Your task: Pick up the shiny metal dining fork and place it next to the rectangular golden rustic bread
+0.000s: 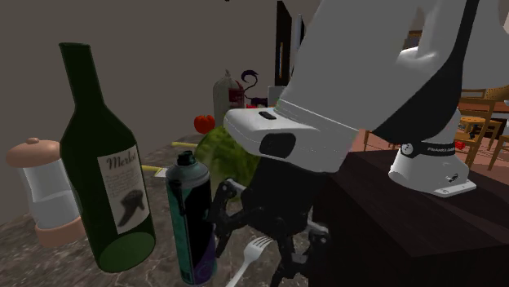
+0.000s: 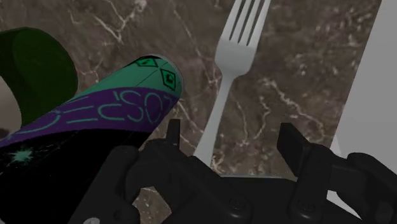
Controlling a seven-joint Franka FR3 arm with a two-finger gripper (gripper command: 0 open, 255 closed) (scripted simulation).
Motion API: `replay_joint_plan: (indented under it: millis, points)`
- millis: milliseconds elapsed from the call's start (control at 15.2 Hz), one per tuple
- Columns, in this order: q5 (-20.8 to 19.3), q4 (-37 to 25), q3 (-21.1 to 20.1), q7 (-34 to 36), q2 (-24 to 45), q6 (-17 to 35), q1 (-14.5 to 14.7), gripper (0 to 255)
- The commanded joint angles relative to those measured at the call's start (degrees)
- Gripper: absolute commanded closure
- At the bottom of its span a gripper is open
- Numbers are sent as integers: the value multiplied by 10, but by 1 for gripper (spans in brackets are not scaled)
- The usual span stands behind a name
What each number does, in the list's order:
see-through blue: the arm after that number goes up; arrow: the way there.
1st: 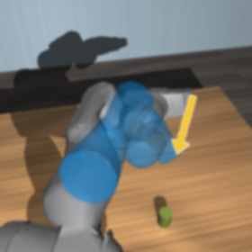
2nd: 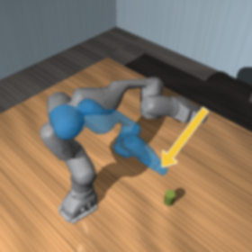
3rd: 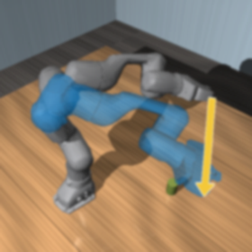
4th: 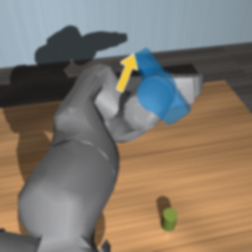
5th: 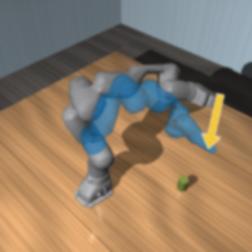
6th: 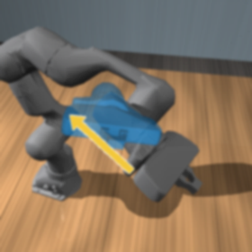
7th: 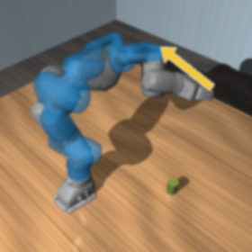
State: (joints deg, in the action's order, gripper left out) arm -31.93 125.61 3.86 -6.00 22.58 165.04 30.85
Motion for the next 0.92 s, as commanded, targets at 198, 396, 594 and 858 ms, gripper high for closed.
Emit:
replay_joint_plan:
  millis: [198,396,594,858]
  points:
    - [213,41,-208,-301,-19,-10,-242,0]
    - [199,30,-195,-290,6,5,-230,0]
    - [185,16,-179,-280,36,21,-216,0]
    - [186,16,-178,-280,36,21,-216,0]
